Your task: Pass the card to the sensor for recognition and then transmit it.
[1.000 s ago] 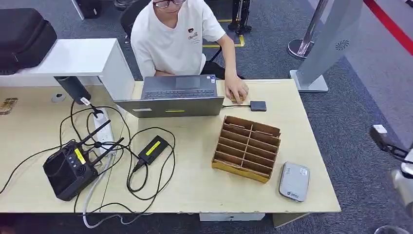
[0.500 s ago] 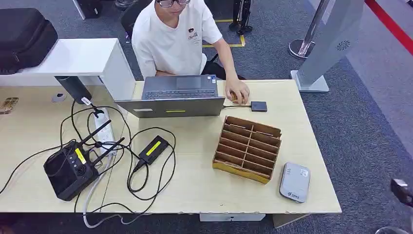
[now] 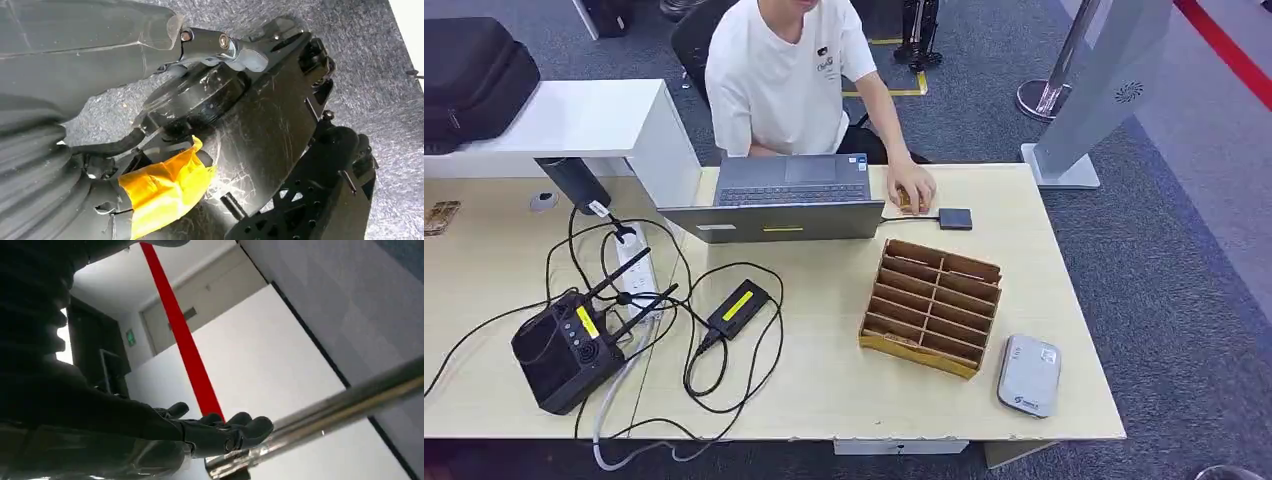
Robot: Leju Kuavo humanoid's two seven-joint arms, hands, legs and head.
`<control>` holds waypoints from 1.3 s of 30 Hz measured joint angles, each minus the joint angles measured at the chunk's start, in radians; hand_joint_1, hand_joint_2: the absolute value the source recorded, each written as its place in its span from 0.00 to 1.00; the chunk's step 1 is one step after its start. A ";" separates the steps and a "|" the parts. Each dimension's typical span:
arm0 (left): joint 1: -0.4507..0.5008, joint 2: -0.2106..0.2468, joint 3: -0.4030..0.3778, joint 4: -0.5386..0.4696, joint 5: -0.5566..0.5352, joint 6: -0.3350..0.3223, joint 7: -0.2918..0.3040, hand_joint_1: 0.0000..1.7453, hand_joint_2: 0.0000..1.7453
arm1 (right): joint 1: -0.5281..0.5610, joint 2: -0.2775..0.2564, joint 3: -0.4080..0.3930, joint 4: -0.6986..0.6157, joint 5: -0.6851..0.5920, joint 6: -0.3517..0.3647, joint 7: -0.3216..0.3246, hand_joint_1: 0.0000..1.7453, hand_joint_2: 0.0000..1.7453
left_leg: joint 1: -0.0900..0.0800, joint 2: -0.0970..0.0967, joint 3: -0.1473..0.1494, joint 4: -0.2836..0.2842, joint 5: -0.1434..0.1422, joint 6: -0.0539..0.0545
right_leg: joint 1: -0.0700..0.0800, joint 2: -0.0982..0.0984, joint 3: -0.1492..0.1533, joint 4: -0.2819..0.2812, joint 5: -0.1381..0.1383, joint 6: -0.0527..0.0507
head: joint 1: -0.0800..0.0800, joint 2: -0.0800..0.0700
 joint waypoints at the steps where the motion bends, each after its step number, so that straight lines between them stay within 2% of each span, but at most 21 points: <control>1: 0.000 0.005 -0.007 -0.006 0.011 0.003 0.001 0.00 1.00 | 0.010 0.005 -0.009 0.003 -0.007 0.001 0.000 0.00 1.00 | 0.000 0.000 0.000 0.000 0.000 0.000 | 0.000 0.000 0.000 0.000 0.000 0.000 | 0.000 0.000; 8: 0.001 0.036 -0.048 -0.047 0.076 0.034 0.000 0.00 1.00 | 0.050 0.043 -0.052 0.019 -0.022 0.020 -0.001 0.00 1.00 | 0.000 0.002 0.002 0.000 -0.001 0.001 | 0.000 0.002 0.001 0.000 0.000 0.000 | 0.000 0.000; 15: -0.010 0.067 -0.124 -0.087 0.183 0.097 -0.008 0.00 1.00 | 0.075 0.122 -0.098 0.028 -0.060 0.030 -0.020 0.00 1.00 | 0.000 0.002 0.007 -0.001 -0.002 -0.001 | 0.000 0.002 0.005 0.000 -0.002 -0.002 | 0.000 0.000; 16: -0.014 0.071 -0.138 -0.090 0.207 0.108 -0.015 0.02 1.00 | 0.077 0.142 -0.109 0.029 -0.070 0.029 -0.023 0.00 1.00 | 0.000 0.003 0.007 -0.001 -0.002 -0.001 | 0.000 0.003 0.005 0.000 -0.002 -0.002 | 0.000 0.000; 17: -0.018 0.075 -0.152 -0.094 0.224 0.116 -0.021 0.27 1.00 | 0.079 0.157 -0.117 0.029 -0.079 0.030 -0.028 0.02 1.00 | 0.000 0.003 0.007 -0.001 -0.002 -0.001 | 0.001 0.003 0.005 0.000 -0.002 -0.002 | 0.000 0.000; 18: -0.020 0.081 -0.165 -0.098 0.244 0.124 -0.029 0.89 1.00 | 0.080 0.174 -0.126 0.030 -0.085 0.032 -0.033 1.00 1.00 | 0.000 0.003 0.007 -0.001 -0.002 -0.002 | 0.000 0.003 0.005 0.000 -0.002 -0.003 | 0.000 0.000; 19: -0.022 0.085 -0.179 -0.102 0.264 0.131 -0.040 1.00 1.00 | 0.081 0.194 -0.134 0.031 -0.088 0.039 -0.036 1.00 1.00 | 0.000 0.003 0.007 -0.001 -0.002 -0.002 | 0.001 0.003 0.005 0.000 -0.003 -0.003 | 0.000 0.000; 25: -0.041 0.116 -0.243 -0.102 0.352 0.140 -0.093 1.00 1.00 | 0.085 0.275 -0.161 0.035 -0.102 0.079 -0.085 1.00 1.00 | 0.000 0.003 0.008 -0.002 -0.003 -0.002 | 0.000 0.003 0.006 0.001 -0.003 -0.003 | 0.000 0.000; 32: -0.060 0.137 -0.312 -0.102 0.477 0.180 -0.162 1.00 1.00 | 0.091 0.309 -0.177 0.037 -0.096 0.084 -0.098 1.00 1.00 | 0.000 0.003 0.008 -0.002 -0.003 -0.002 | 0.000 0.003 0.007 0.000 -0.004 -0.002 | 0.000 0.000; 33: -0.064 0.139 -0.322 -0.102 0.487 0.182 -0.168 1.00 0.00 | 0.092 0.311 -0.179 0.037 -0.096 0.083 -0.098 1.00 1.00 | 0.000 0.003 0.008 -0.002 -0.003 -0.002 | 0.000 0.003 0.007 0.000 -0.004 -0.002 | 0.000 0.000; 39: -0.085 0.149 -0.370 -0.102 0.544 0.189 -0.200 1.00 0.00 | 0.093 0.316 -0.185 0.039 -0.093 0.073 -0.106 1.00 1.00 | 0.000 0.003 0.009 -0.002 -0.003 -0.002 | 0.000 0.003 0.007 0.000 -0.004 -0.002 | 0.000 0.000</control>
